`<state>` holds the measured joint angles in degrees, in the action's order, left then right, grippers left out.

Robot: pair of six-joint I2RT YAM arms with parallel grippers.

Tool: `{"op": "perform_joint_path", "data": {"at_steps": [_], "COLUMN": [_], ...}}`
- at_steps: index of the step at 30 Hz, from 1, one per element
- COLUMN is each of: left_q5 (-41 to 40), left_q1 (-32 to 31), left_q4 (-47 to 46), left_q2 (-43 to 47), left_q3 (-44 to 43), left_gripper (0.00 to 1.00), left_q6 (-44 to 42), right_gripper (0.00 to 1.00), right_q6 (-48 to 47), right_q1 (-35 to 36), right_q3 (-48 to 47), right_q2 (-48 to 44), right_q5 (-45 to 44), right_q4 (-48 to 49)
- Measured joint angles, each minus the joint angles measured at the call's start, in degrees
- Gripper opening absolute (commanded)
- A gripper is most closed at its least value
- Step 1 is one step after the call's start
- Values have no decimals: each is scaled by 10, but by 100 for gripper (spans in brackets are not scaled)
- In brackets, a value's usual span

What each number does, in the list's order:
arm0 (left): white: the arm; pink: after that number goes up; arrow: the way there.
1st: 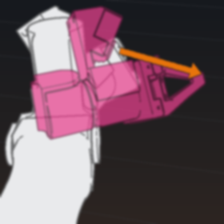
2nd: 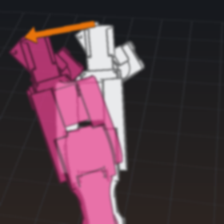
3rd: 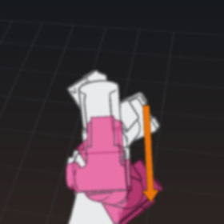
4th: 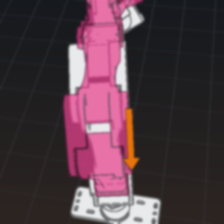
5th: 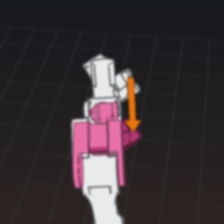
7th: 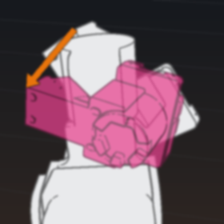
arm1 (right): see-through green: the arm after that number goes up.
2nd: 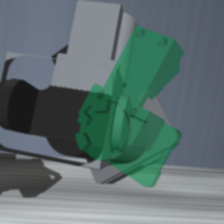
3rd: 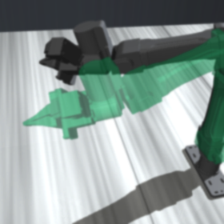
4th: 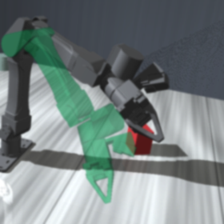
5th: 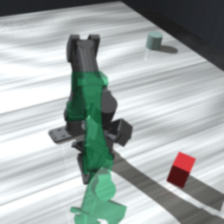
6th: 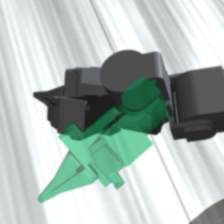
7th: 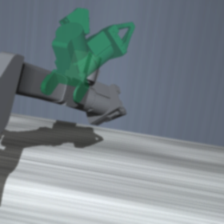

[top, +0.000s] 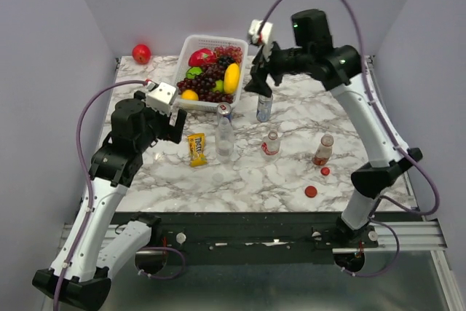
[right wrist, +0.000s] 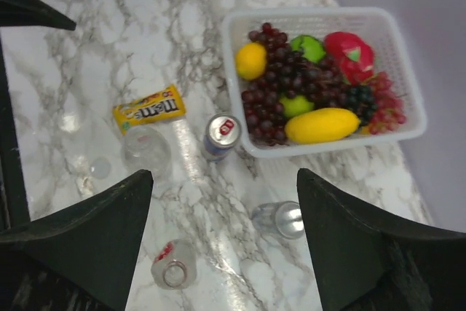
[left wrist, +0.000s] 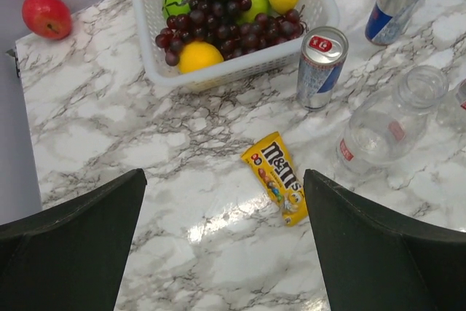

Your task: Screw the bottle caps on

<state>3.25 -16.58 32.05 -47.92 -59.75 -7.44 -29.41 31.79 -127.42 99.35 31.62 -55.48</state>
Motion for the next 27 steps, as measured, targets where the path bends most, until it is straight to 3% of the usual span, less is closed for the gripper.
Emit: {"op": "perform_joint_path", "data": {"at_steps": [1, 2, 9, 21, 27], "left_q5": [-2, -5, 0, 28, 50], "left_q1": [0, 0, 26, 34, 35], "left_q4": [9, 15, 89, 109, 100], "left_q2": [4, 10, 99, 105, 96], "left_q3": [0, 2, 39, 52, 59], "left_gripper": [99, 99, 99, 98, 98], "left_q6": [-2, -3, -5, -17, -18], "right_gripper": [98, 100, 98, 77, 60], "right_q6": [-12, -24, -58, -47, -42], "right_q1": [19, 36, 124, 132, 132], "right_q3": [-5, -4, 88, 81, 82], "right_q2": [23, 40, 78, 129, 138], "right_q5": [0, 2, 11, -35, -43], "right_q4": [-17, -31, -50, -19, -11]}}
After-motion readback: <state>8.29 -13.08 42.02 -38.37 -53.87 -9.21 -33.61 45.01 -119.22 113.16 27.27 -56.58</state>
